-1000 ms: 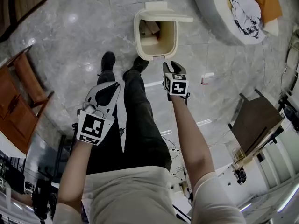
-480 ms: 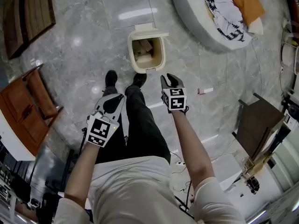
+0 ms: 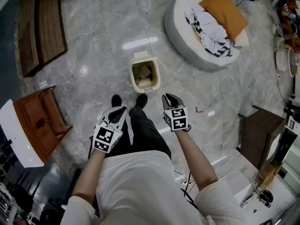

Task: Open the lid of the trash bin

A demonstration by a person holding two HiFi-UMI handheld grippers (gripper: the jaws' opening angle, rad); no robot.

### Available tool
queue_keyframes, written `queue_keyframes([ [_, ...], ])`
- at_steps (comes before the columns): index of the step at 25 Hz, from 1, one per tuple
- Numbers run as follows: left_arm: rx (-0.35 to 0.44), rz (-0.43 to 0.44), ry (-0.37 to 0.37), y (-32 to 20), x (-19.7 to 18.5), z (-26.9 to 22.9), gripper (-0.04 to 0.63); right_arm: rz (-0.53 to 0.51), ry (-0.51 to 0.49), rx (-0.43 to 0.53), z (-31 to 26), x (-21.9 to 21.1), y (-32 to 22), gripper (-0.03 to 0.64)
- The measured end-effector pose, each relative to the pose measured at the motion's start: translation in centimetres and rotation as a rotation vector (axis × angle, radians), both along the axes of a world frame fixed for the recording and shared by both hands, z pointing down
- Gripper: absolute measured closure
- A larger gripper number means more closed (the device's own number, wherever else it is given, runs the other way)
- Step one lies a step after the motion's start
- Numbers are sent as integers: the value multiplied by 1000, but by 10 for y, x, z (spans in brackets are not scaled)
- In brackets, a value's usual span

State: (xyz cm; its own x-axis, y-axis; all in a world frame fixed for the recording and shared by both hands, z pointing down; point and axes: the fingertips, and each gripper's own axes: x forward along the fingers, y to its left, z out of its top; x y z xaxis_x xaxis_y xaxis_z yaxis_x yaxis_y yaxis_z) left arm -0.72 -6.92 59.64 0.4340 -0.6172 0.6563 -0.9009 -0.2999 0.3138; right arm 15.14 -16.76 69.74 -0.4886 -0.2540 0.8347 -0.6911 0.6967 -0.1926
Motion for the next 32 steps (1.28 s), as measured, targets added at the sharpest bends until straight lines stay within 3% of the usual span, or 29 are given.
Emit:
queue_keyframes([
  [11, 61, -46, -25, 15, -27, -54, 574, -40, -90, 89, -88, -10, 8, 569],
  [19, 114, -81, -6, 37, -38, -84, 574, -90, -92, 158, -126, -19, 34, 571],
  [32, 214, -78, 3, 72, -42, -142, 574, -79, -119, 286, -197, -14, 65, 583],
])
